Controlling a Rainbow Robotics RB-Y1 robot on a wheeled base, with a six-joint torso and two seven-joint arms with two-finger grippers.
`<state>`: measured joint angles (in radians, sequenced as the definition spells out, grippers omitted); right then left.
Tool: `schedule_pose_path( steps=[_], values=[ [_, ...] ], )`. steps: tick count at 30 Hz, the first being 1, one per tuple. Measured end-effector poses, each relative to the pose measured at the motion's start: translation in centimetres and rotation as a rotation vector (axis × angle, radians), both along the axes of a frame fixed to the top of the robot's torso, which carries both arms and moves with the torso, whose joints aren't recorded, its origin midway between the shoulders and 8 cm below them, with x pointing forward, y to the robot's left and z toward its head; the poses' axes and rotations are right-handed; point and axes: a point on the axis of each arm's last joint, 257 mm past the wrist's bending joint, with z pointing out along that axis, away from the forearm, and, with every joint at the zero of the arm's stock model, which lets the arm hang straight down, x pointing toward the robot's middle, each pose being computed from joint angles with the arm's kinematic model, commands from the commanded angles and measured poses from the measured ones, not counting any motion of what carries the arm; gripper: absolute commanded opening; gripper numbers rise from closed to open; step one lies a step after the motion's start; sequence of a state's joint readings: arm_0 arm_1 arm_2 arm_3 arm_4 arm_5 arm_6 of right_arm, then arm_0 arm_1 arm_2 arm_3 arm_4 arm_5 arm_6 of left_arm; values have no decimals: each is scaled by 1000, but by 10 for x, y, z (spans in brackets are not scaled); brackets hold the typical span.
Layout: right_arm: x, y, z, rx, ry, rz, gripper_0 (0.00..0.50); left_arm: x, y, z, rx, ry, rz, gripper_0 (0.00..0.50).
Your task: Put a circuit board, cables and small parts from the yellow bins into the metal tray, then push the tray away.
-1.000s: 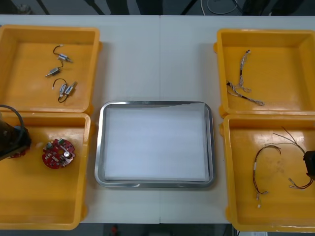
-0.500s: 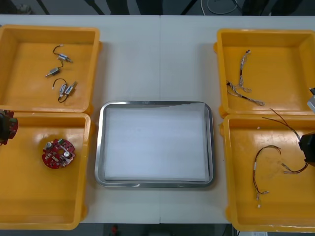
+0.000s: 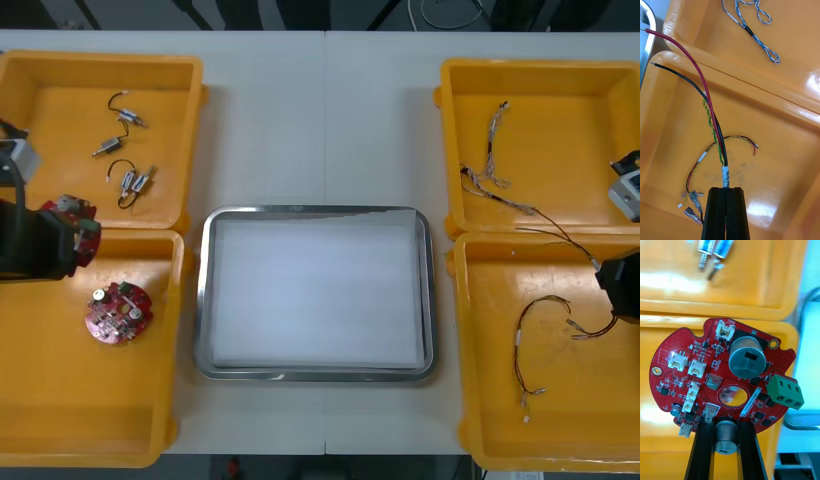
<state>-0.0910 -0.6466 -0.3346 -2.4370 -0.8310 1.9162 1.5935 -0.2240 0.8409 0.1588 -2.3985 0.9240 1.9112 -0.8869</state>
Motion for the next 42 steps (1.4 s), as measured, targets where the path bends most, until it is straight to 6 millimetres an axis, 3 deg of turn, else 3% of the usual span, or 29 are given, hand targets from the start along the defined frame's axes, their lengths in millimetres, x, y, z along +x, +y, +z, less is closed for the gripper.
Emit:
schedule_pose_path(
  steps=[7,13,23,37,42],
  values=[
    [4,14,-1,-41,8,61,0,-1,-65,-11,-28,50,-46,0],
    [6,22,0,-50,7,87,0,-4,-97,-18,17,63,-147,0],
    [7,11,4,-95,8,86,0,-8,-120,-60,103,129,-201,0],
    [9,7,5,-107,0,69,0,15,-165,-111,126,156,-225,0],
    [9,6,5,-108,0,68,0,16,-171,-128,139,154,-241,0]
  ],
)
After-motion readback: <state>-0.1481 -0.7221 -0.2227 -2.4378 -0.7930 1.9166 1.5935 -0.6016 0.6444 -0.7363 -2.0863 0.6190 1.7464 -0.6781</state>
